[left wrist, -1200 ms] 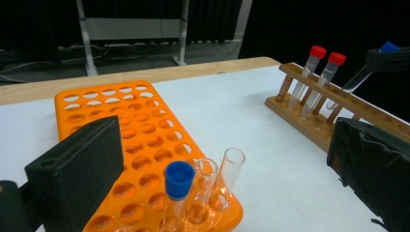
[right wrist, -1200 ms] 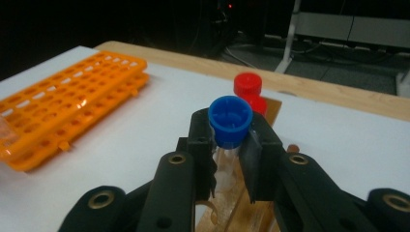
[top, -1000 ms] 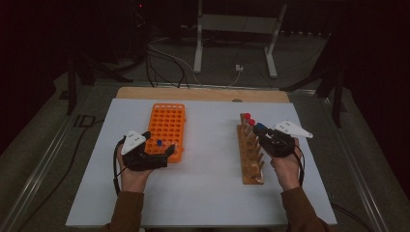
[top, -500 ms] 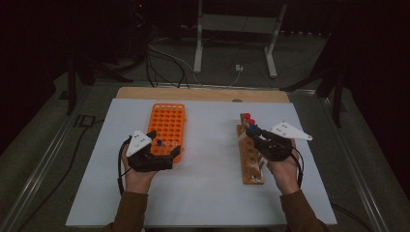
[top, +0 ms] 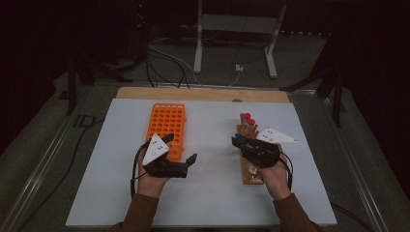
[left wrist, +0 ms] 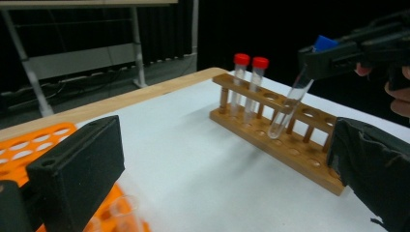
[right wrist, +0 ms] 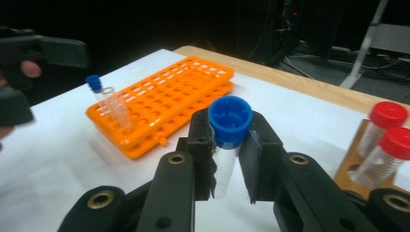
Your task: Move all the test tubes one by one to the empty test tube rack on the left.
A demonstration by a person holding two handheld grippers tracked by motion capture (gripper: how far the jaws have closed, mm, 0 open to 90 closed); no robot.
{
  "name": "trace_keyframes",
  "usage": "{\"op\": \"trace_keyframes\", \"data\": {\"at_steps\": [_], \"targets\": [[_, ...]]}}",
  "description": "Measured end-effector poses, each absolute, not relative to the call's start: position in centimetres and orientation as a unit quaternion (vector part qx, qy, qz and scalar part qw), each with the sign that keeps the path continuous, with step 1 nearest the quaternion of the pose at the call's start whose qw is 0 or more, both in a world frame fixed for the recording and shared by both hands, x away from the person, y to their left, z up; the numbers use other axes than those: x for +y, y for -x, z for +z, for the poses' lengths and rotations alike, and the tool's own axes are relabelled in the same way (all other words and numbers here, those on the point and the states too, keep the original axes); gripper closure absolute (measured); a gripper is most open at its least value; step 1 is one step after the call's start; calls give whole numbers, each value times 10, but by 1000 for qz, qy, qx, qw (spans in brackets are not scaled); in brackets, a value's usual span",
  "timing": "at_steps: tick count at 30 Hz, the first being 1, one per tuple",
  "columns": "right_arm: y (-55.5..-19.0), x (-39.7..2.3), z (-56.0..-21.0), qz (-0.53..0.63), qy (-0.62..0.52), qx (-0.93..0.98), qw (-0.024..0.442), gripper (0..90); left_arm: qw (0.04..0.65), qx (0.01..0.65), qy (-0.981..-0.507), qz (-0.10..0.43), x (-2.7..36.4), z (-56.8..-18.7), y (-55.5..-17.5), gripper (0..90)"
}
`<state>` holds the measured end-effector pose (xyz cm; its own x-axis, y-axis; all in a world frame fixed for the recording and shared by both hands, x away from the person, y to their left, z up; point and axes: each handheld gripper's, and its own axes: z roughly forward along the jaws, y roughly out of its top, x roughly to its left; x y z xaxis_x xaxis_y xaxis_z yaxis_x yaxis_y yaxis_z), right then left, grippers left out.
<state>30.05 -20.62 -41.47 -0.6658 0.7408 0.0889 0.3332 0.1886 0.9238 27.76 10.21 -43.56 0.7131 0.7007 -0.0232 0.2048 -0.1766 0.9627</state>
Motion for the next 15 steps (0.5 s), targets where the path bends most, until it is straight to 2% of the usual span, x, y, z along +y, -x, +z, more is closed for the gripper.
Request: {"op": "trace_keyframes", "data": {"at_steps": [5,15], "targets": [[-295,-198,-415,528,-352,753,174,765,560,293,-742,222,86,-439,-274,18],[-286,-176,-422,521,-327,775,145,765,538,294,-768,184,63,-449,-271,126]]}}
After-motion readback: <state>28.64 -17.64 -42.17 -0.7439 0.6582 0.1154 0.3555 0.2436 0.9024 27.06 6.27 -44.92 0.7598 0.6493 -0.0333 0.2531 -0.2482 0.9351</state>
